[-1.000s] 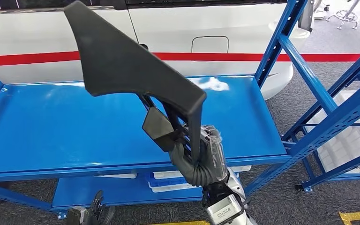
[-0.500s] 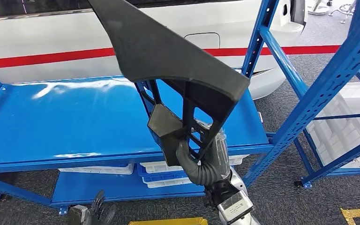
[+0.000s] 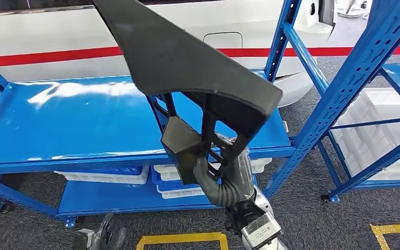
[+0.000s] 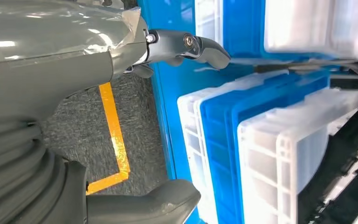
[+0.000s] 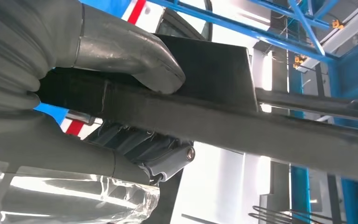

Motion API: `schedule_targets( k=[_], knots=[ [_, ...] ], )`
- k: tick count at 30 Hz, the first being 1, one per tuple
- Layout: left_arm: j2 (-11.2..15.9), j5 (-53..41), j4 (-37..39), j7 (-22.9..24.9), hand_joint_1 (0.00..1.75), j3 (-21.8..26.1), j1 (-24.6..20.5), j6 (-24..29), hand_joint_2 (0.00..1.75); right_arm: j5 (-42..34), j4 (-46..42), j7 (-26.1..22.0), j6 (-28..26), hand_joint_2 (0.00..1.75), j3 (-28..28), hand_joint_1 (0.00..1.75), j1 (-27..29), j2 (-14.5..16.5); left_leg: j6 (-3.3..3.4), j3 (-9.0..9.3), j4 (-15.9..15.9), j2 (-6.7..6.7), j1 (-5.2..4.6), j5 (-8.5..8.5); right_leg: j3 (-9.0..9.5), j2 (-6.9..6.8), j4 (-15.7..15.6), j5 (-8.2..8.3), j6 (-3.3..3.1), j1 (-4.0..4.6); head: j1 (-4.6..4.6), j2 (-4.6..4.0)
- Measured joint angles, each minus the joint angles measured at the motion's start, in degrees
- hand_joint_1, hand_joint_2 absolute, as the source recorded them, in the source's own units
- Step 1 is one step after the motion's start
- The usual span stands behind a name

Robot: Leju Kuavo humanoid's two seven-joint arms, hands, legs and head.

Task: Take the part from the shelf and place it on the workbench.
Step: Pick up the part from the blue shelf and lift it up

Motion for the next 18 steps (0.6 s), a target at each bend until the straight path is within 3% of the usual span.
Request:
schedule_targets(
  k=[2,4,5,6,7,8,9,10,12,14,15,16,18],
  knots=[
    [-0.04,0.13,-0.02,0.01,0.00,0.06,-0.08,-0.12,1.75,0.01,-0.07,-0.02,0.00,1.75,-0.01,1.75,-0.02,-0.10,-0.19,-0.64,-1.53,0.32,0.49,1.93,-1.58,0.05,3.30,-3.30,-0.30,0.24,0.30,0.00],
    [-0.07,0.21,-0.02,0.03,0.00,0.09,0.06,-0.23,1.75,0.10,-0.10,-0.04,0.00,1.75,0.03,1.75,0.16,-0.31,-0.33,-2.20,-1.73,0.43,0.58,3.24,-3.38,0.06,9.99,-7.84,-0.40,-0.12,0.61,-0.01],
    [-0.08,0.21,-0.02,0.03,0.00,0.09,0.17,-0.33,1.75,0.14,-0.10,-0.05,-0.01,1.75,0.04,1.75,0.28,-0.43,-0.60,-3.06,-1.69,0.48,0.65,3.87,-3.74,0.05,12.94,-8.90,0.00,-0.42,0.65,-0.01],
    [-0.10,0.21,-0.02,0.04,0.00,0.10,0.27,-0.46,1.75,0.19,-0.10,-0.07,-0.01,1.75,0.05,1.75,0.37,-0.57,-0.85,-3.92,-1.63,0.55,0.76,4.50,-3.43,0.04,14.51,-8.89,0.71,-0.72,0.65,0.00],
    [-0.10,0.24,-0.02,0.04,0.00,0.12,0.32,-0.63,1.75,0.21,-0.10,-0.09,-0.02,1.75,0.05,1.75,0.40,-0.68,-1.15,-4.76,-1.55,0.62,0.93,5.08,-2.20,0.03,14.10,-7.93,1.60,-1.01,0.69,0.00],
    [-0.10,0.28,-0.03,0.04,0.00,0.14,0.34,-0.86,1.75,0.23,-0.10,-0.10,-0.04,1.75,0.04,1.75,0.41,-0.78,-1.55,-5.60,-1.37,0.64,1.12,5.64,0.08,0.00,11.63,-6.64,2.46,-1.31,0.69,0.00],
    [-0.10,0.32,-0.07,0.04,0.00,0.20,0.36,-1.07,1.75,0.26,-0.10,-0.12,-0.05,1.75,0.04,1.75,0.40,-0.86,-1.93,-6.35,-1.03,0.64,1.26,6.09,2.93,-0.04,7.91,-5.85,3.05,-1.59,0.73,-0.01],
    [-0.11,0.36,-0.16,0.04,0.00,0.31,0.39,-1.25,1.75,0.30,-0.10,-0.13,-0.07,1.75,0.04,1.75,0.40,-0.91,-2.32,-7.13,-0.48,0.62,1.31,6.45,5.97,-0.03,3.66,-5.87,3.22,-1.59,0.78,-0.01],
    [-0.14,0.38,-0.47,0.03,0.00,0.64,0.57,-1.43,1.75,0.34,-0.13,-0.24,-0.09,1.75,0.05,1.75,0.50,-0.96,-2.98,-8.12,0.54,0.57,1.26,7.05,9.01,-0.01,-1.58,-6.96,2.72,-1.40,0.79,-0.01],
    [-0.15,0.38,-0.73,0.02,0.00,1.01,0.87,-1.46,1.75,0.33,-0.14,-0.39,-0.08,1.75,0.03,1.75,0.76,-1.02,-3.50,-8.54,0.96,0.54,1.55,7.61,8.74,-0.02,-2.25,-7.03,1.75,-1.40,0.66,0.00],
    [-0.15,0.38,-0.83,0.02,0.00,1.19,1.03,-1.46,1.75,0.31,-0.13,-0.43,-0.08,1.75,0.02,1.75,0.86,-1.04,-3.74,-8.84,1.36,0.48,1.82,7.11,8.49,-0.06,-2.20,-6.66,1.14,-1.51,0.61,0.00],
    [-0.15,0.38,-0.93,0.02,0.00,1.32,1.19,-1.46,1.75,0.28,-0.13,-0.48,-0.07,1.75,0.02,1.75,0.93,-1.05,-4.02,-9.41,2.57,0.40,2.06,5.48,8.13,-0.12,-2.18,-6.16,0.40,-1.58,0.52,0.00],
    [-0.20,0.38,-1.11,0.02,0.00,1.46,1.38,-1.46,1.75,0.25,-0.12,-0.52,-0.04,1.75,0.02,1.75,0.98,-1.03,-4.56,-11.18,8.07,0.22,2.33,-0.21,7.15,-0.24,-2.15,-4.99,-0.73,-1.50,0.39,-0.01]
  ],
)
